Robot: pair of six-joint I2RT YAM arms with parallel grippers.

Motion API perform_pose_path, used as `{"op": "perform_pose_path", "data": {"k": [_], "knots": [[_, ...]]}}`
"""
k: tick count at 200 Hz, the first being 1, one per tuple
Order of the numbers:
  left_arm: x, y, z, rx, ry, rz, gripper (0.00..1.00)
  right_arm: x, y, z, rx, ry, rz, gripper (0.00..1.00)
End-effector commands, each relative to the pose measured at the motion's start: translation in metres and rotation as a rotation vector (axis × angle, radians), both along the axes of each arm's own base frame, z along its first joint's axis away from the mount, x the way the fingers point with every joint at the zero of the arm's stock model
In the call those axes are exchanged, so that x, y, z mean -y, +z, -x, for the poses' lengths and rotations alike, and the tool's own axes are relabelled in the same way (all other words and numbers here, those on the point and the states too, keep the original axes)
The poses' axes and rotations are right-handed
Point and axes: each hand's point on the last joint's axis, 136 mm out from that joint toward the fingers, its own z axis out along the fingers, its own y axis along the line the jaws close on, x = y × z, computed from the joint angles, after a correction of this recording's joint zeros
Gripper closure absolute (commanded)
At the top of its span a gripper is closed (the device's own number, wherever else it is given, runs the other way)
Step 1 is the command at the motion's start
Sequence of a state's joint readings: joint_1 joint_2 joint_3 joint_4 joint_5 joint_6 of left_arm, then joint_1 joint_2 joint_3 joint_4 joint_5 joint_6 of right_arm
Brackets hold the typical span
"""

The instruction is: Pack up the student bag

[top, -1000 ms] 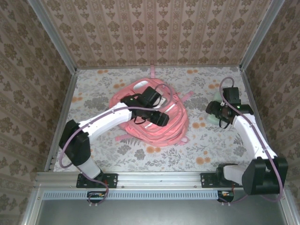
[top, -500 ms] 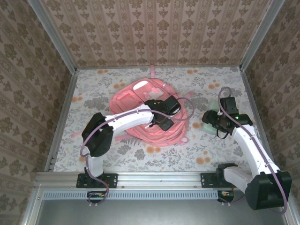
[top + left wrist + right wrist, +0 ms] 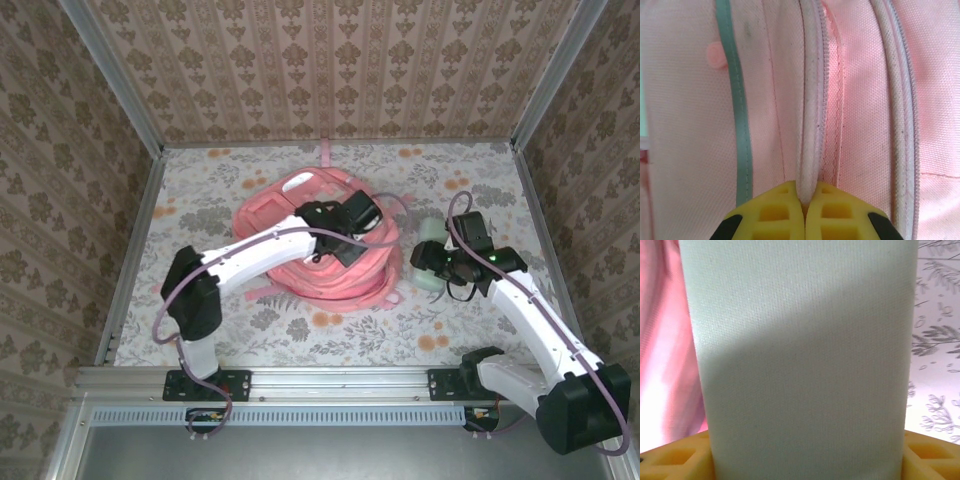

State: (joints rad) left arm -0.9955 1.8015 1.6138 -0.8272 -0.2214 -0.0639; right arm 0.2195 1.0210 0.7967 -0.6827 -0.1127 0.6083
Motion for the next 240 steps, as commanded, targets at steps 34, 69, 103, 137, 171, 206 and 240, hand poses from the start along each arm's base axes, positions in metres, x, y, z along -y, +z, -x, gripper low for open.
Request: {"op": "perform_pose_path", "data": {"k": [34, 69, 103, 137, 171, 206, 240], "knots": [[-0.025, 0.106, -0.037, 0.02, 0.172, 0.384, 1.0, -0.043, 0.018, -0.015, 0.048, 0.037, -0.115, 0.31], [-0.024, 0.117, -0.046, -0.024, 0.201, 0.483, 1.0, -0.089, 0.022, -0.026, 0.061, 0.087, -0.2, 0.3], [-0.022, 0.128, -0.05, -0.06, 0.218, 0.564, 1.0, -0.136, 0.02, -0.037, 0.051, 0.151, -0.249, 0.3], [-0.027, 0.137, -0.056, -0.075, 0.238, 0.626, 1.0, -0.167, 0.017, -0.046, 0.038, 0.187, -0.275, 0.29], [-0.028, 0.137, -0.052, -0.102, 0.238, 0.66, 1.0, -0.177, 0.006, -0.062, 0.046, 0.17, -0.29, 0.28], [-0.023, 0.139, -0.046, -0.133, 0.219, 0.692, 1.0, -0.186, 0.025, -0.106, 0.136, 0.121, -0.374, 0.27], [-0.024, 0.137, -0.043, -0.142, 0.217, 0.69, 1.0, -0.189, 0.036, -0.146, 0.171, 0.119, -0.309, 0.1]]}}
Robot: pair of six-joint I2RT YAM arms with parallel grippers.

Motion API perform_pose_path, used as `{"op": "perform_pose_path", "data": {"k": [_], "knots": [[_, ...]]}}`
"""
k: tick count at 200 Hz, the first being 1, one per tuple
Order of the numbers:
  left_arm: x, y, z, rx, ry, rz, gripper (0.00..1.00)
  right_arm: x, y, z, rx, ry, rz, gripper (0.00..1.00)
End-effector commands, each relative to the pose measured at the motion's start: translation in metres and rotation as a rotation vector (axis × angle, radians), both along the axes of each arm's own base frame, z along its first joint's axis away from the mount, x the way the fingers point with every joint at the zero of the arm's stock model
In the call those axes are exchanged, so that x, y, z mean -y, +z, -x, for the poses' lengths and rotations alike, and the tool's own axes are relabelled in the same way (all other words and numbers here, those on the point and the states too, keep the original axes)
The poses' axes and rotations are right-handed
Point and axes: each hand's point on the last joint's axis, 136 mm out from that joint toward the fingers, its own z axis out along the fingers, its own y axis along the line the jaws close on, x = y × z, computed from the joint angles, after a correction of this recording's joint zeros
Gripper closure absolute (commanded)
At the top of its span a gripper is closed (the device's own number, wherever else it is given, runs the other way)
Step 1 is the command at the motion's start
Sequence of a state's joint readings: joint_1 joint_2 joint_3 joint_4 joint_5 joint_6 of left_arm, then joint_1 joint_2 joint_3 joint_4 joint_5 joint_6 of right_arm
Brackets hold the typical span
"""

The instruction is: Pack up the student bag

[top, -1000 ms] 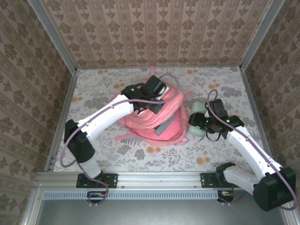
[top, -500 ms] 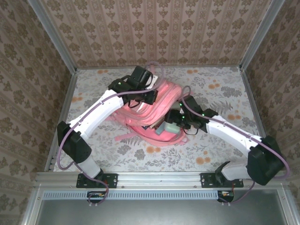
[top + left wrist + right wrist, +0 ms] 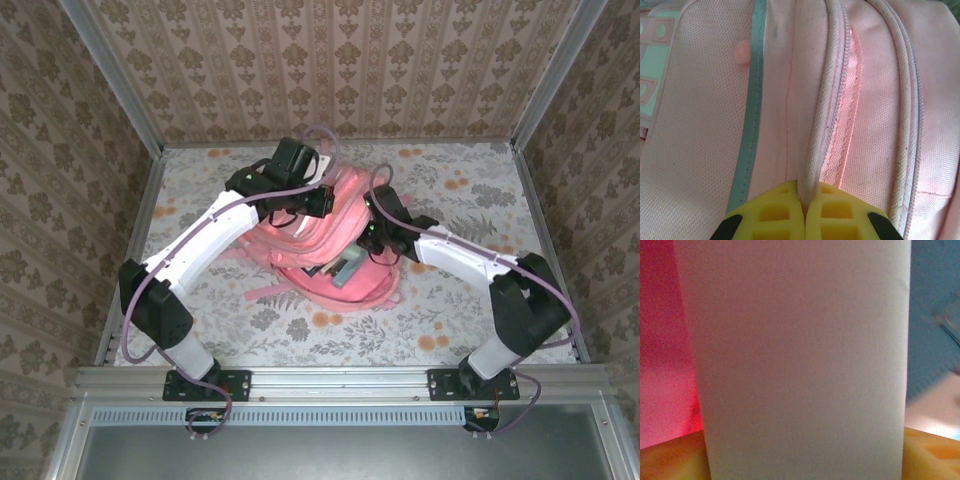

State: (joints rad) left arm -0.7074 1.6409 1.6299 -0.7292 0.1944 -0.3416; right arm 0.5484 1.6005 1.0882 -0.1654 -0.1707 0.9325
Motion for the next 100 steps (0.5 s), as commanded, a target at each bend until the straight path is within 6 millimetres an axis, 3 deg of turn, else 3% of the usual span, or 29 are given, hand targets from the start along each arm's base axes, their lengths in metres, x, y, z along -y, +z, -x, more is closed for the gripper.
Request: {"op": "perform_pose_path", "data": {"k": [1, 6, 11, 40, 100], "knots": [[0.009, 0.05, 0.004, 0.085, -0.02, 0.147, 1.0, -0.009, 0.033, -0.038, 0.094, -0.008, -0.015, 0.09], [0.007, 0.049, 0.004, 0.085, -0.018, 0.143, 1.0, -0.011, 0.033, -0.039, 0.091, 0.004, -0.006, 0.01], [0.006, 0.049, 0.004, 0.085, -0.015, 0.14, 1.0, -0.011, 0.034, -0.04, 0.092, 0.01, 0.003, 0.0], [-0.003, 0.046, -0.002, 0.071, 0.024, 0.147, 1.0, -0.004, 0.03, -0.027, 0.086, 0.017, 0.023, 0.0], [-0.009, 0.042, -0.01, 0.055, 0.047, 0.164, 1.0, 0.015, 0.013, 0.019, 0.058, 0.05, 0.046, 0.06]]}}
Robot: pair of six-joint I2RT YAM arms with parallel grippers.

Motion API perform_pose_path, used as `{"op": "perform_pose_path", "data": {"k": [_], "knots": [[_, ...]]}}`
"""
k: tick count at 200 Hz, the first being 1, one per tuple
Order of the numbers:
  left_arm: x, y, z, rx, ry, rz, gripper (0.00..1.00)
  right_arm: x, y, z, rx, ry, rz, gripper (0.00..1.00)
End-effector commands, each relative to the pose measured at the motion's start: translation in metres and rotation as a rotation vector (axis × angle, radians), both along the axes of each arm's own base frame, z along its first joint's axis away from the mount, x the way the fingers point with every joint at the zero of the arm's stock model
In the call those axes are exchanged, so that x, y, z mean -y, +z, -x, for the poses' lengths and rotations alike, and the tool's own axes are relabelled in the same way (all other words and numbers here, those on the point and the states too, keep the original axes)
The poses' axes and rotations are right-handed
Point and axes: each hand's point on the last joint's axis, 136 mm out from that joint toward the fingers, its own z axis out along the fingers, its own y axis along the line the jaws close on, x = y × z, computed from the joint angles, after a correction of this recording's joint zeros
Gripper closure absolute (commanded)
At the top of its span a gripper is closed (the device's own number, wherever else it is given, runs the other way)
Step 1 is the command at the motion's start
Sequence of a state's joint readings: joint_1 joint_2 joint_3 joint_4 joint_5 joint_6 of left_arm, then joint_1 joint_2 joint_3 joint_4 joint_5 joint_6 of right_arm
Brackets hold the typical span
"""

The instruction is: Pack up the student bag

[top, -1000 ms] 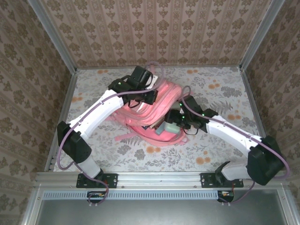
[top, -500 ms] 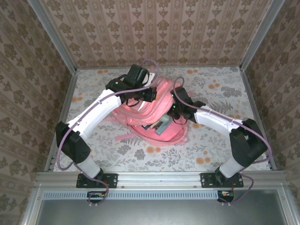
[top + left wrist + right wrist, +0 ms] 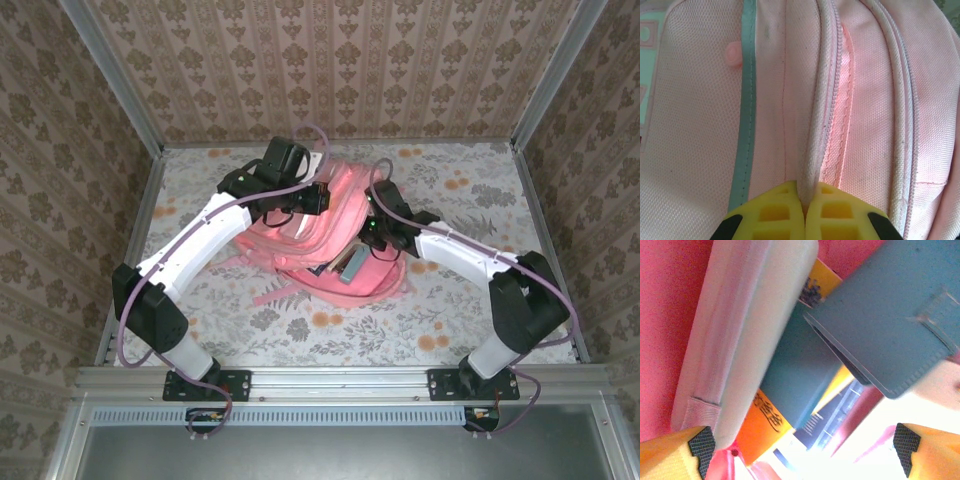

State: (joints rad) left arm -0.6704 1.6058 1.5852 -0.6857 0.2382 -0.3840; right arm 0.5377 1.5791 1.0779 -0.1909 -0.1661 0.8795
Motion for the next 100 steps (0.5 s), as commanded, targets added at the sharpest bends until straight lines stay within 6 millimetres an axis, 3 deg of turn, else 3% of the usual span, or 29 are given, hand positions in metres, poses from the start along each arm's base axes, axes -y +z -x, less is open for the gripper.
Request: {"op": "perform_pose_path", "data": {"k": [1, 28, 35, 70, 96, 100], "knots": [[0.0, 0.036, -0.006, 0.074, 0.013, 0.098, 1.0, 0.007, 0.012, 0.017, 0.041, 0.029, 0.01, 0.06], [0.001, 0.022, -0.008, 0.049, 0.015, 0.086, 1.0, 0.032, -0.003, 0.041, 0.015, 0.01, 0.086, 0.07], [0.002, 0.019, -0.008, 0.04, 0.014, 0.086, 1.0, 0.039, 0.004, 0.048, 0.036, 0.001, 0.092, 0.07], [0.012, -0.002, -0.01, -0.006, 0.003, 0.086, 1.0, 0.071, -0.006, 0.076, 0.029, -0.038, 0.16, 0.07], [0.018, -0.016, -0.012, -0.04, -0.002, 0.08, 1.0, 0.082, -0.006, 0.089, 0.036, -0.047, 0.175, 0.08], [0.018, -0.019, -0.012, -0.045, -0.003, 0.077, 0.96, 0.083, -0.006, 0.091, 0.039, -0.047, 0.173, 0.09]]}}
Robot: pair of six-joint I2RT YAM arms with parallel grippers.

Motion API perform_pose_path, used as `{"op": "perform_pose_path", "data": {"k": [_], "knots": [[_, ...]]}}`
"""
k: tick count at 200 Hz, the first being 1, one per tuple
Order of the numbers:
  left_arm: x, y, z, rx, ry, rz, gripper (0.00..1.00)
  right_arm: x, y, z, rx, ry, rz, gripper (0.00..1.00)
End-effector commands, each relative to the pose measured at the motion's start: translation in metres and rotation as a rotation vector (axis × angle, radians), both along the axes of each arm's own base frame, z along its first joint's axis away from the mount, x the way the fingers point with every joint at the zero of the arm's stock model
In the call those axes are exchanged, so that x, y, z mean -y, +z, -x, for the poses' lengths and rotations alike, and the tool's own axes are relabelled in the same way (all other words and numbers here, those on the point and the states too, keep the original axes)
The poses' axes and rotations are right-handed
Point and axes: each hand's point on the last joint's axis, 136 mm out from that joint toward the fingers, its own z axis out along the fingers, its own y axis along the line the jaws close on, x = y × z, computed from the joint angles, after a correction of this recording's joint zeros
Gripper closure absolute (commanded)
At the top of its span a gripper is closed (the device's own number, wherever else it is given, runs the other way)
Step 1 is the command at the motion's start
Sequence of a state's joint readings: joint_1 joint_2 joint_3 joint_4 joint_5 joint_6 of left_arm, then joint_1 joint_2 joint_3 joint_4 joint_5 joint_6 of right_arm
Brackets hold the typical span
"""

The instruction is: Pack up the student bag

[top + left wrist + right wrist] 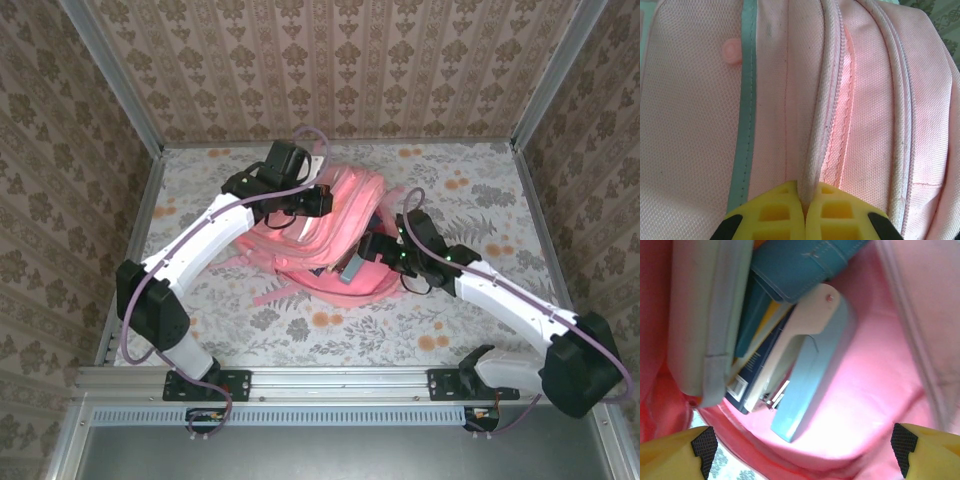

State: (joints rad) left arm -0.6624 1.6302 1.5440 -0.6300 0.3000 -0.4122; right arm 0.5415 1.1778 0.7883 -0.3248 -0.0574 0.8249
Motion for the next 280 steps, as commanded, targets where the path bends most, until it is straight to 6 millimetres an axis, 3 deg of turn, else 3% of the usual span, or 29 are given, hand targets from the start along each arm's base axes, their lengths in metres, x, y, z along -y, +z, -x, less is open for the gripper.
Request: {"op": "perform_pose_path", "data": {"k": [1, 18, 52, 76, 104, 130, 147, 165, 171, 180, 234, 280], "knots": [[0.009, -0.003, -0.012, 0.006, 0.013, 0.038, 0.95, 0.017, -0.008, 0.014, -0.007, -0.015, 0.066, 0.09], [0.01, -0.011, -0.01, -0.016, 0.009, 0.028, 0.57, 0.019, -0.006, 0.017, 0.004, -0.012, 0.057, 0.11], [-0.006, -0.011, -0.007, -0.014, 0.045, 0.004, 0.3, 0.009, -0.005, 0.02, 0.018, 0.015, 0.029, 0.14], [-0.037, -0.009, -0.003, -0.005, 0.115, -0.009, 0.28, -0.005, -0.008, 0.022, 0.016, 0.046, 0.019, 0.15], [-0.088, -0.027, 0.004, -0.028, 0.227, -0.033, 0.25, -0.01, -0.013, 0.027, -0.007, 0.037, 0.019, 0.16], [-0.138, -0.055, 0.008, -0.073, 0.354, -0.057, 0.25, 0.031, -0.024, 0.044, -0.061, -0.125, 0.144, 0.17], [-0.159, -0.075, 0.011, -0.111, 0.418, -0.061, 0.25, 0.05, -0.023, 0.053, -0.068, -0.175, 0.191, 0.17], [-0.168, -0.093, 0.012, -0.143, 0.454, -0.051, 0.24, 0.053, -0.016, 0.057, -0.044, -0.18, 0.171, 0.17], [-0.17, -0.1, 0.012, -0.16, 0.467, -0.052, 0.17, 0.054, -0.016, 0.058, -0.043, -0.185, 0.164, 0.17], [-0.17, -0.107, 0.01, -0.173, 0.473, -0.049, 0.15, 0.051, -0.017, 0.057, -0.043, -0.184, 0.143, 0.18], [-0.166, -0.137, 0.0, -0.226, 0.494, -0.048, 0.16, -0.008, -0.012, 0.042, -0.019, -0.022, -0.048, 0.2], [-0.162, -0.148, 0.0, -0.246, 0.504, -0.023, 0.17, 0.004, 0.024, 0.042, 0.104, -0.049, -0.031, 0.22]]}}
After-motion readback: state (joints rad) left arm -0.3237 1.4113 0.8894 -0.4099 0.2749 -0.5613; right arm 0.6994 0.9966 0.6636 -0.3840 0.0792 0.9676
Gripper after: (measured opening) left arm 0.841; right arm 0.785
